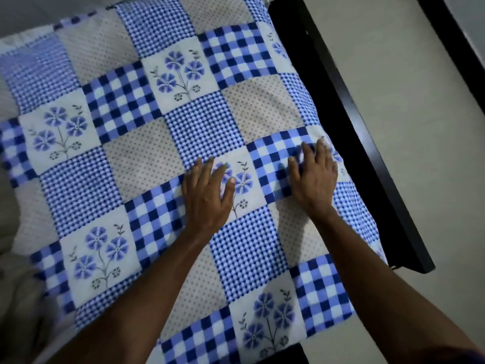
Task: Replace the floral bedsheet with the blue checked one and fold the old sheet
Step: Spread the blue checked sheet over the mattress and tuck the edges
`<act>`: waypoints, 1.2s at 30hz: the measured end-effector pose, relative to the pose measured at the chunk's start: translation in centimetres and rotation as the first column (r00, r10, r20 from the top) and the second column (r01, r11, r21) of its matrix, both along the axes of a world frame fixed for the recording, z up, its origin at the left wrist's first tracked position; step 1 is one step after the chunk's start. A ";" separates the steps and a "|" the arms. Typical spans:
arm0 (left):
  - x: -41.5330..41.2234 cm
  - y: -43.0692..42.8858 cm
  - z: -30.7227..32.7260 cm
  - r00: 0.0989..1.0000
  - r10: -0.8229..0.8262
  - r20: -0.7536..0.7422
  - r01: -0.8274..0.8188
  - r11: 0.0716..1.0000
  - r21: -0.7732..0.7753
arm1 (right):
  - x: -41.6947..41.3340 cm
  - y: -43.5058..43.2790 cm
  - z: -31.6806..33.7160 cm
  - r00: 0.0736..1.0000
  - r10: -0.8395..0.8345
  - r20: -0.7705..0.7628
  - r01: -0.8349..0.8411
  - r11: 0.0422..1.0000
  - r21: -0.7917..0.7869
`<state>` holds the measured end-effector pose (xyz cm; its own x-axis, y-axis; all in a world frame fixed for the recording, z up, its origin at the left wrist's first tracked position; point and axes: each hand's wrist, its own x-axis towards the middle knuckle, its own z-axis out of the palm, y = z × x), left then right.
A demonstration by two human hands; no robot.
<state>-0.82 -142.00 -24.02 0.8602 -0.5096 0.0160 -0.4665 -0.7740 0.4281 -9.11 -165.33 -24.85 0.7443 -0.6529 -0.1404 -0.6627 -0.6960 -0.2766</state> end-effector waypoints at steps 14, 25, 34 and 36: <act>10.0 34.3 20.5 0.908 0.312 0.281 -0.246 0.937 -0.247 | 13.5 39.8 14.1 0.953 -0.040 0.299 -0.246 0.470 0.847; 8.1 64.0 19.4 0.466 0.871 -0.157 -0.874 0.481 0.075 | 16.4 56.9 14.0 0.988 0.130 0.087 -0.122 0.293 0.948; 7.7 71.4 18.1 0.202 0.484 -0.852 -0.930 0.367 -0.012 | 15.2 61.1 10.8 0.995 -0.020 0.093 -0.089 0.138 0.986; 7.1 72.6 16.6 0.144 0.378 -0.915 -0.945 0.327 -0.014 | 15.4 61.2 10.6 0.995 -0.015 0.097 -0.095 0.104 0.990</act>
